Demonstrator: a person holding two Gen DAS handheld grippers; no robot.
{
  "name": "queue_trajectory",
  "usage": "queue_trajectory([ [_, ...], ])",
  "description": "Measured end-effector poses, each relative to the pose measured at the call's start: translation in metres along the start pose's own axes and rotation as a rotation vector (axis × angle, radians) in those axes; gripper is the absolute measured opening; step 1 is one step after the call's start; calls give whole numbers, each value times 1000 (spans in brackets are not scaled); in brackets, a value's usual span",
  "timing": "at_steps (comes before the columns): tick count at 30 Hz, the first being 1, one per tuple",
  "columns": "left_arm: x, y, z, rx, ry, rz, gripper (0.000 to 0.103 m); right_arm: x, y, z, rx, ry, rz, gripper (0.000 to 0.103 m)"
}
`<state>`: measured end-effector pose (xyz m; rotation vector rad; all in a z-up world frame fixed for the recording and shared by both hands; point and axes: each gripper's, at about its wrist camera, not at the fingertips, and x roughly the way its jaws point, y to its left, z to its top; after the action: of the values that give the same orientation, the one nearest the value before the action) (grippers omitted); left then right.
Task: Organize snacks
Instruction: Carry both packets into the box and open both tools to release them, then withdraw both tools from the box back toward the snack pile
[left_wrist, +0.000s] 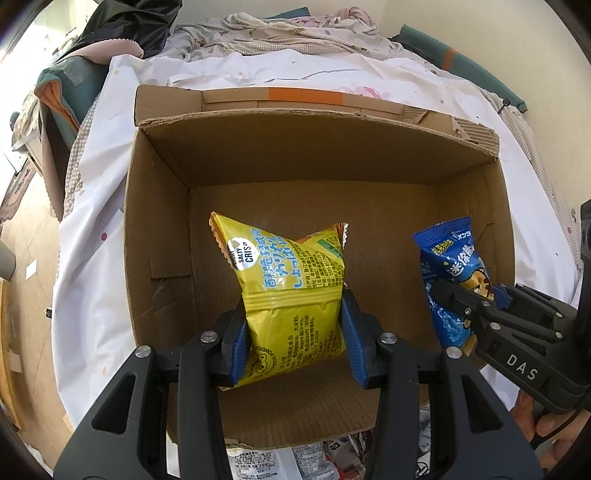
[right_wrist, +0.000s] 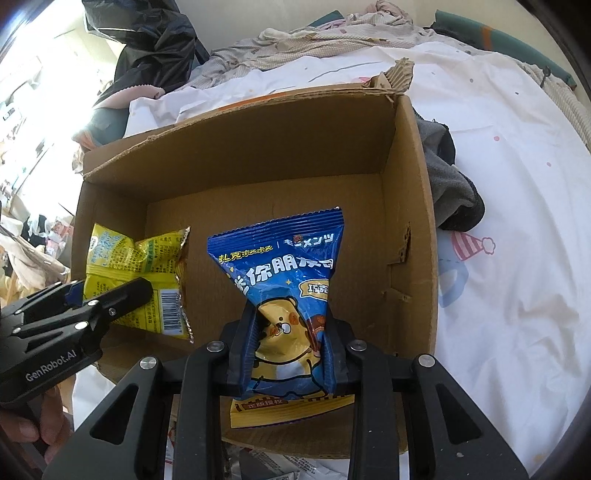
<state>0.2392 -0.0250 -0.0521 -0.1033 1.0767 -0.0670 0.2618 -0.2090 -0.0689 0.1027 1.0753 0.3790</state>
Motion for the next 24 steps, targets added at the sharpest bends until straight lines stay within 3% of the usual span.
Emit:
queue_trajectory([
  [8, -5, 2, -1, -6, -12, 9, 42, -8, -2, 3, 11, -35, 15, 33],
  [10, -8, 3, 0, -5, -11, -1, 49, -13, -2, 4, 18, -58, 25, 34],
  [12, -13, 3, 0, 9, -25, 6, 61, -19, -4, 6, 31, -81, 39, 50],
  [14, -20, 3, 1, 15, -48, 9, 73, -26, -5, 7, 41, -111, 40, 82],
  [16, -28, 5, 0, 13, -67, 1, 90, -34, -5, 8, 46, -147, 38, 91],
  [17, -31, 6, 1, 8, -74, 1, 92, -38, -5, 9, 50, -164, 43, 96],
  [24, -59, 11, -4, 7, -167, 5, 92, -56, -1, 8, 47, -191, 2, 100],
])
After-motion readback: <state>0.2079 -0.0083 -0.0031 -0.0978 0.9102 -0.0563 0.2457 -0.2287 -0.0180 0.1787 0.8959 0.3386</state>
